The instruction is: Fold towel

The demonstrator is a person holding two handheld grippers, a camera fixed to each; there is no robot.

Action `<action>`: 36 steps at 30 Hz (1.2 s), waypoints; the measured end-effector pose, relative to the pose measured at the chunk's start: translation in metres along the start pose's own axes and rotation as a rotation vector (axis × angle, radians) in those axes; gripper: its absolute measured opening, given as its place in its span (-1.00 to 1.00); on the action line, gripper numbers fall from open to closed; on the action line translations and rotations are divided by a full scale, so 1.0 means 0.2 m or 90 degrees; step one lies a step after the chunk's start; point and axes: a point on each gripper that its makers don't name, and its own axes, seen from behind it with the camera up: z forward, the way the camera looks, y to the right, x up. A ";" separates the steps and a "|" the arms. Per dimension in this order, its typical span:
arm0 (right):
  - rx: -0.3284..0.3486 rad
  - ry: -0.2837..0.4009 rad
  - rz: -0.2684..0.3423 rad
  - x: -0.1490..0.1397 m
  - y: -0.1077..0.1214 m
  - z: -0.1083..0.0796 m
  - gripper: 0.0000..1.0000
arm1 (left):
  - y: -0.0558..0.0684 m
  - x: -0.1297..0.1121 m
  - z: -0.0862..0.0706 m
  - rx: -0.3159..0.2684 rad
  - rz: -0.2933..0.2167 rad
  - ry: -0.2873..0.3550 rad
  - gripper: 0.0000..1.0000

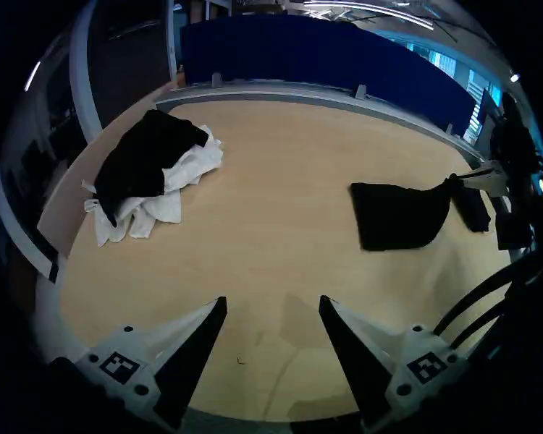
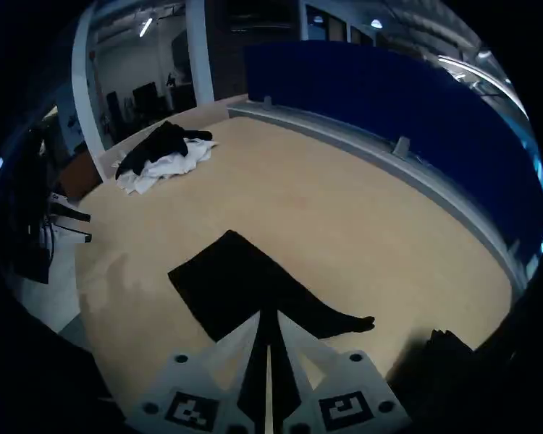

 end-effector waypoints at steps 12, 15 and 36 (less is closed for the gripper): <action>0.030 -0.010 -0.027 0.08 -0.15 0.11 -0.96 | -0.05 0.00 -0.04 -0.001 -0.008 0.006 0.89; 0.049 -0.011 -0.042 0.12 -0.24 0.17 -0.96 | -0.07 0.01 -0.05 0.000 -0.009 0.010 0.89; 0.167 -0.114 -0.057 -0.09 -0.77 0.68 -0.96 | -0.14 -0.01 -0.10 0.006 -0.039 0.017 0.89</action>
